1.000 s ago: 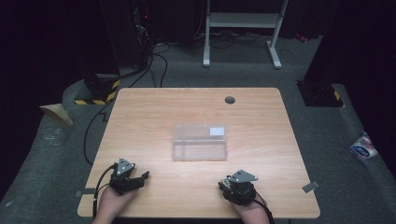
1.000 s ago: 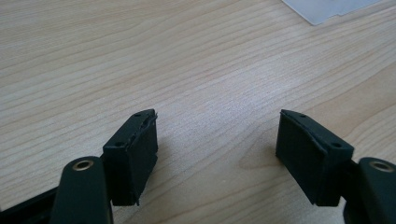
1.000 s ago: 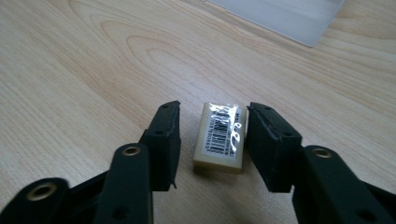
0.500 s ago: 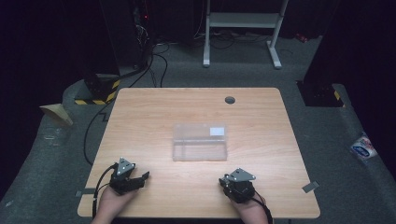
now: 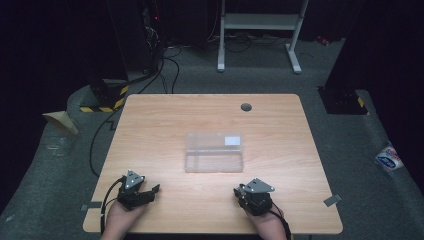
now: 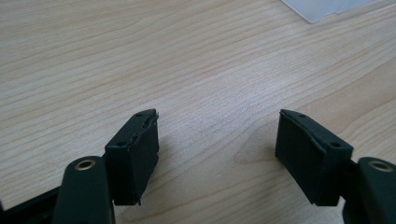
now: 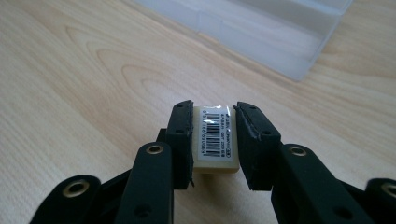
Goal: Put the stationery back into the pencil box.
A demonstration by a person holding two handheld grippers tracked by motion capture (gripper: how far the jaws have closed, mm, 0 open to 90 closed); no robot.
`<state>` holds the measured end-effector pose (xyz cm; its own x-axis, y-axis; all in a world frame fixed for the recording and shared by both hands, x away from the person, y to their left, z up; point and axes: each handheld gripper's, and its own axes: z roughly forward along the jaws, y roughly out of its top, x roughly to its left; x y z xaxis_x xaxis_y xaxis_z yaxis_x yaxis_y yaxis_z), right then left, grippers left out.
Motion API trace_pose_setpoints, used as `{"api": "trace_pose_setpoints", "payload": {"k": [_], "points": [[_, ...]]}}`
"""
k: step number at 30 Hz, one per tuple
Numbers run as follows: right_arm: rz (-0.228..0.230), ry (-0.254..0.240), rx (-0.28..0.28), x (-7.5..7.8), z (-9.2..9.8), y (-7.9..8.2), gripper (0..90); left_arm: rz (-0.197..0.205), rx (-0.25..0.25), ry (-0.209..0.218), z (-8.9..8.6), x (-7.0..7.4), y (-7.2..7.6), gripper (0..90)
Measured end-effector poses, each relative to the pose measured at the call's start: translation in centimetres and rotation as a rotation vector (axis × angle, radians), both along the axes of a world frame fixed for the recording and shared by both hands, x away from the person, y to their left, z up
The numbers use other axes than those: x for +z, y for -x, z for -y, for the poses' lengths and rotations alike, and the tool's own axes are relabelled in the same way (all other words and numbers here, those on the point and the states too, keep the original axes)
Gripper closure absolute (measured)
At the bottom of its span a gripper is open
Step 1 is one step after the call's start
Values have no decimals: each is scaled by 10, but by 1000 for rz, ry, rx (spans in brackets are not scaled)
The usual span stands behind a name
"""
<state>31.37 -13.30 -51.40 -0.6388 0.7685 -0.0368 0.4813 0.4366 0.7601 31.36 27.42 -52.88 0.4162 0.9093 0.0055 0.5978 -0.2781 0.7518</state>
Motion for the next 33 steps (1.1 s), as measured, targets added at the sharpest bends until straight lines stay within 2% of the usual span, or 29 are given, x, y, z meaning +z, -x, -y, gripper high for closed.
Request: {"api": "trace_pose_setpoints", "payload": {"k": [4, 10, 13, 16, 20, 23, 29, 33], "points": [[19, -12, -10, 4, -3, -4, 674, -4, -2, 0, 0, 0, 0, 297], [16, -32, -30, 9, -6, -15, 675, -3, -20, 2, 0, 0, -1, 287], [19, -34, -36, 13, -10, -21, 675, -3, -22, 1, 0, 0, -2, 284], [42, -25, -37, 21, -15, -28, 675, -3, -33, 2, 0, 0, -2, 284], [43, -29, -50, 28, -19, -34, 675, -3, -34, 2, 0, 0, -3, 284], [41, -38, -59, 34, -22, -37, 675, -3, -35, 2, 0, 0, -3, 284], [66, -25, -43, 41, -31, -40, 675, -9, -55, 4, 0, 0, -3, 259], [62, -45, -50, 47, -41, -43, 675, -8, -56, 3, 0, 0, -3, 258]]}}
